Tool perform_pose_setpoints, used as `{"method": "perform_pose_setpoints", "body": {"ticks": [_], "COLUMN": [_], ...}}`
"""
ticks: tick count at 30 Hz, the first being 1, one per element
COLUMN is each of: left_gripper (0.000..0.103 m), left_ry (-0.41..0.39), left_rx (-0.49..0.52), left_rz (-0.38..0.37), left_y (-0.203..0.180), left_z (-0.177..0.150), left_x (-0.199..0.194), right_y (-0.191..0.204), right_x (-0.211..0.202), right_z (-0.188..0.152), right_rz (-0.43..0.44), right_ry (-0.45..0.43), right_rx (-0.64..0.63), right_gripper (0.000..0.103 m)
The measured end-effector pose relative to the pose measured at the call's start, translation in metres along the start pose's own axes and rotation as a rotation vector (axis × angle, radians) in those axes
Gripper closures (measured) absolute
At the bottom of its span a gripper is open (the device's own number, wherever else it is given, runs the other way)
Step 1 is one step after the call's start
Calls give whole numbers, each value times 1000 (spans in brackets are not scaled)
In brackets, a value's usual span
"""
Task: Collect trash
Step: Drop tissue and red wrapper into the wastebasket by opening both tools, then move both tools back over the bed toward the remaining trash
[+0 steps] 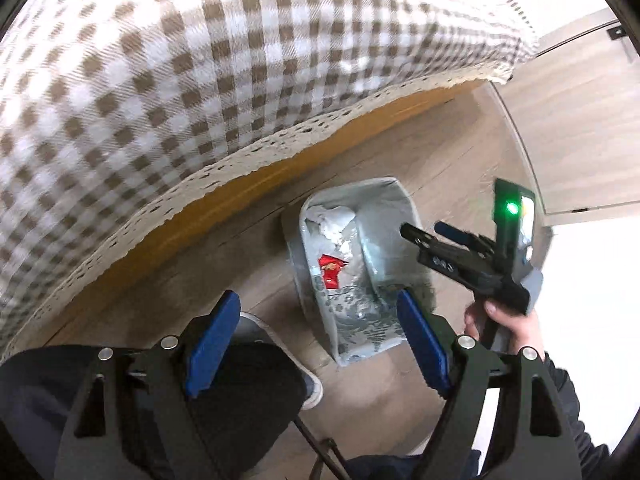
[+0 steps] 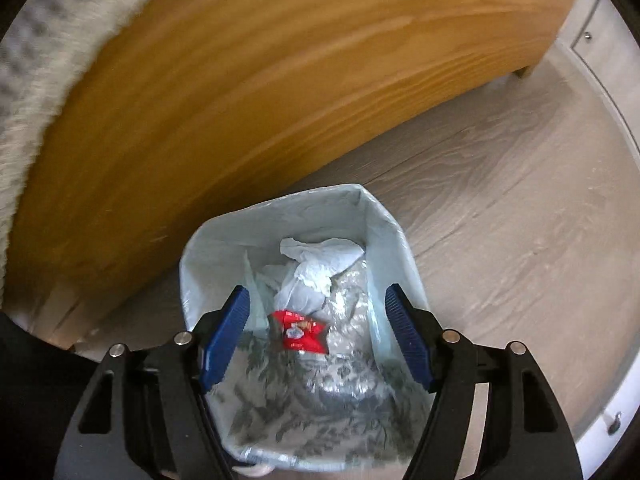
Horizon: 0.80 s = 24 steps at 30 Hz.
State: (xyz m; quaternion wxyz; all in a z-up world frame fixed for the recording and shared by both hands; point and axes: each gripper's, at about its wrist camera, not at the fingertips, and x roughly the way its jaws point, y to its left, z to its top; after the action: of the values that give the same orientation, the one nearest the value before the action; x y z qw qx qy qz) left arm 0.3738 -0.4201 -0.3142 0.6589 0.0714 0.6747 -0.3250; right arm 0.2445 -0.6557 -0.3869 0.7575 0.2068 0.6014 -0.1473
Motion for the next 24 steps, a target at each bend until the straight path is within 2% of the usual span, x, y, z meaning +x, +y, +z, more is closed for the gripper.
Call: {"method": "perform_pose_setpoints", "body": {"ticks": [4, 7, 10, 13, 14, 16, 19, 21, 24], "left_gripper": [25, 25, 25, 25, 23, 14, 12, 10, 8], "left_ry": [-40, -127, -235, -419, -465, -604, -769, -844, -919], "left_rx": [49, 117, 153, 192, 200, 216, 228, 218, 175], "left_rz": [-32, -68, -66, -17, -2, 53, 133, 179, 261], "left_y": [-14, -32, -40, -40, -40, -31, -11, 10, 44], "left_z": [-5, -14, -30, -55, -62, -85, -116, -131, -152], "left_x": [-19, -55, -91, -151, -164, -204, -246, -267, -303], "right_y": [4, 12, 31, 58, 72, 94, 137, 171, 226], "right_x": [-52, -90, -139, -195, -217, -248, -289, -312, -335], "right_z": [-21, -34, -41, -47, -48, -49, -52, -56, -59], "right_rz": [-10, -31, -50, -54, -48, -29, 50, 106, 178], "right_ry": [-41, -93, -169, -296, -353, -449, -610, -718, -816], "right_rx": [41, 44, 5, -59, -86, -124, -209, -282, -396], "right_gripper": [35, 35, 35, 35, 31, 27, 26, 26, 26]}}
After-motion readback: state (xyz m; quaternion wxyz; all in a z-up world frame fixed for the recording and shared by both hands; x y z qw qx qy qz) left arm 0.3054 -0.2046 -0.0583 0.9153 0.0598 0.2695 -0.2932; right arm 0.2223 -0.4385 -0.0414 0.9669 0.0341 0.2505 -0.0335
